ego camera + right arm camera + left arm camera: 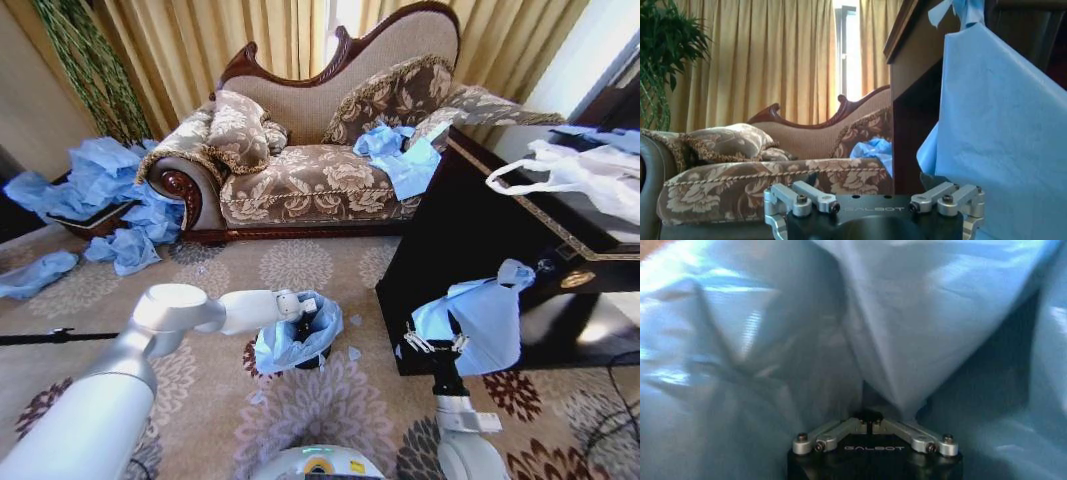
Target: Place a garbage bag over the trash bin.
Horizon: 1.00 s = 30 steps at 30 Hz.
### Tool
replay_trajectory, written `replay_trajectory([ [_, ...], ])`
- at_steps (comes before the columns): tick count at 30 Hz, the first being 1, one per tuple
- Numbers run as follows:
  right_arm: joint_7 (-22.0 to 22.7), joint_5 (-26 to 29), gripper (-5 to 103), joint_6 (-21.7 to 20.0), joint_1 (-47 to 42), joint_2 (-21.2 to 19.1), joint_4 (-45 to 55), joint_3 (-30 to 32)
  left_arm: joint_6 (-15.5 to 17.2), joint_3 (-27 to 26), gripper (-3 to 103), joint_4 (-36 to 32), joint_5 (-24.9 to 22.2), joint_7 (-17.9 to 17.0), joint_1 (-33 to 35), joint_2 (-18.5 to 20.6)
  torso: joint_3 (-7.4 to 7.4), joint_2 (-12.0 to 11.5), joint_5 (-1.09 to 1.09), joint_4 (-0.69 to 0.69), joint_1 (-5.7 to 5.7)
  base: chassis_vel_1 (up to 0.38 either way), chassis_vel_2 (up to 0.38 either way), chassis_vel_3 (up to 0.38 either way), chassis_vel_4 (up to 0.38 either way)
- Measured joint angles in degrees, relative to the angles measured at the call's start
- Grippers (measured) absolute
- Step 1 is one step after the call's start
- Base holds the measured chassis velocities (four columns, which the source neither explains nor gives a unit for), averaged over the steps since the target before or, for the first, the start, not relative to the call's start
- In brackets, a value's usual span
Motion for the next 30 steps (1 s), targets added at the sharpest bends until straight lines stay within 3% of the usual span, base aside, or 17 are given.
replay_trajectory([
  [2, 0.0, 0.1, 100, 0.2, -0.5, 0.0, -0.1, 0.1, 0.0, -0.2, 0, -3.4, -2.1, -0.2, 0.4, 1.2, 0.0, 0.0, 0.02, 0.02, 0.0, 0.0, 0.0, 0.0, 0.0],
  [7, -0.1, 0.3, 100, 0.4, -0.8, -0.1, -0.5, 0.5, 0.0, -1.2, 0, -4.5, -4.2, -0.1, 1.5, 0.3, -0.01, 0.0, 0.01, 0.0, -0.01, 0.0, 0.0, 0.0, 0.0],
  [10, -0.1, 0.4, 100, 0.5, -0.8, -0.2, -0.7, 0.7, -1.8, -3.6, 0, 1.9, -3.1, 0.3, 3.5, -3.0, 0.0, 0.0, 0.01, -0.01, 0.0, 0.0, 0.0, 0.0, 0.0],
  [16, -0.1, 0.4, 100, 0.5, -1.2, -0.3, -0.8, 0.8, -4.2, -5.0, 0, 8.1, -1.7, 0.9, 4.8, -5.0, 0.0, 0.0, 0.01, 0.0, 0.0, 0.0, 0.0, 0.0, 0.0],
  [25, -0.2, 0.3, 100, 0.8, -1.3, 0.4, -1.3, 0.4, -4.2, -3.6, 0, 2.8, -0.9, 1.6, 3.4, 0.7, 0.0, 0.0, 0.0, 0.01, 0.0, 0.0, 0.0, 0.0, 0.0],
  [30, -0.2, 0.1, 100, 0.9, -1.2, 0.7, -1.4, 0.0, -3.8, -3.1, 0, 0.4, -0.8, 3.4, 2.9, 1.6, 0.0, 0.0, 0.0, 0.02, 0.0, 0.0, 0.0, 0.0, 0.0],
])
